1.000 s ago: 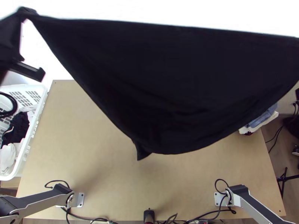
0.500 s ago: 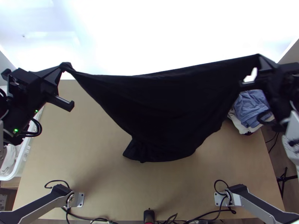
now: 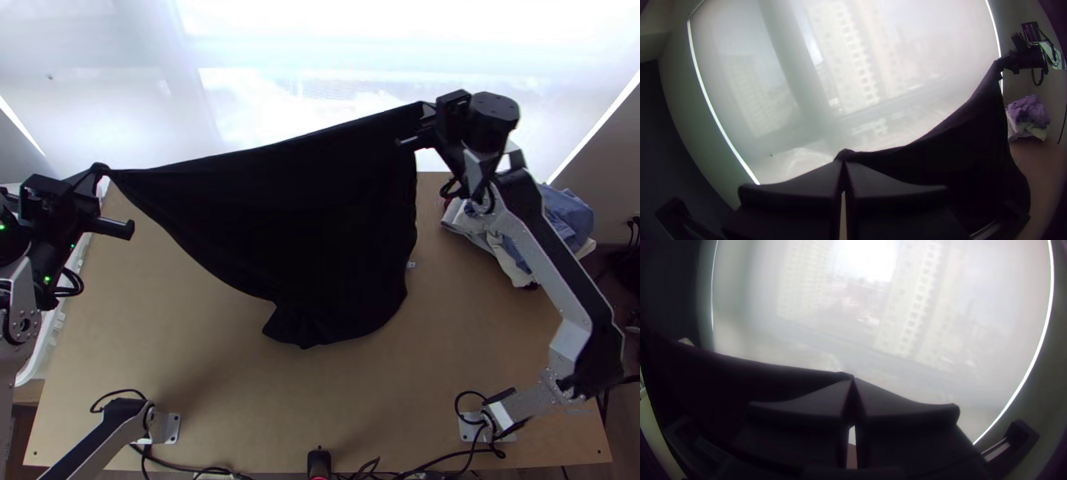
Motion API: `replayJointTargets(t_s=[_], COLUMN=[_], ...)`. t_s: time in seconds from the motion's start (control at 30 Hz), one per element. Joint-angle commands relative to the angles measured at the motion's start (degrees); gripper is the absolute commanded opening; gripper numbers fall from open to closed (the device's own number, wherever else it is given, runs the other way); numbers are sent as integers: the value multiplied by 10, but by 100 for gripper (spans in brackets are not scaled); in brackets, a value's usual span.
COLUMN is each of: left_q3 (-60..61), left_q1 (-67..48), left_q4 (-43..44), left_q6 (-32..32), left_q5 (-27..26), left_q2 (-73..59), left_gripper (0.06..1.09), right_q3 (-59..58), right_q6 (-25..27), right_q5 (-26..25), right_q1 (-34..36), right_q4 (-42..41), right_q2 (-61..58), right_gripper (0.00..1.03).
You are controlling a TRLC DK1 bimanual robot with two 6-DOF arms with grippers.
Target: Fold the t-shirt
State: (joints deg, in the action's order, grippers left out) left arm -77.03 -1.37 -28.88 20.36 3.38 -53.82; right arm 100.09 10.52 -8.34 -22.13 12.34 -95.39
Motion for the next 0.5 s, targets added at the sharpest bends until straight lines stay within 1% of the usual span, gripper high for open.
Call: replayJointTargets(t_s=[0.0, 0.2, 0.4, 0.47], left_q3=[129, 227, 297, 306], left_q1=[69, 81, 146, 172], left_q4=[80, 147, 200, 203], left_q6=[-25, -54, -54, -53], left_q5=[-18, -13, -13, -17], left_q2=[19, 15, 15, 13], left_gripper=[9, 9, 9, 9], right_q3=[106, 222, 306, 324], right_q6=[2, 2, 1, 3], right_q5=[3, 3, 3, 3], right_q1=[-45, -63, -83, -91], right_q4=[-13, 2, 11, 9], right_q2=[-171, -300, -391, -414], right_gripper=[3, 3, 3, 3])
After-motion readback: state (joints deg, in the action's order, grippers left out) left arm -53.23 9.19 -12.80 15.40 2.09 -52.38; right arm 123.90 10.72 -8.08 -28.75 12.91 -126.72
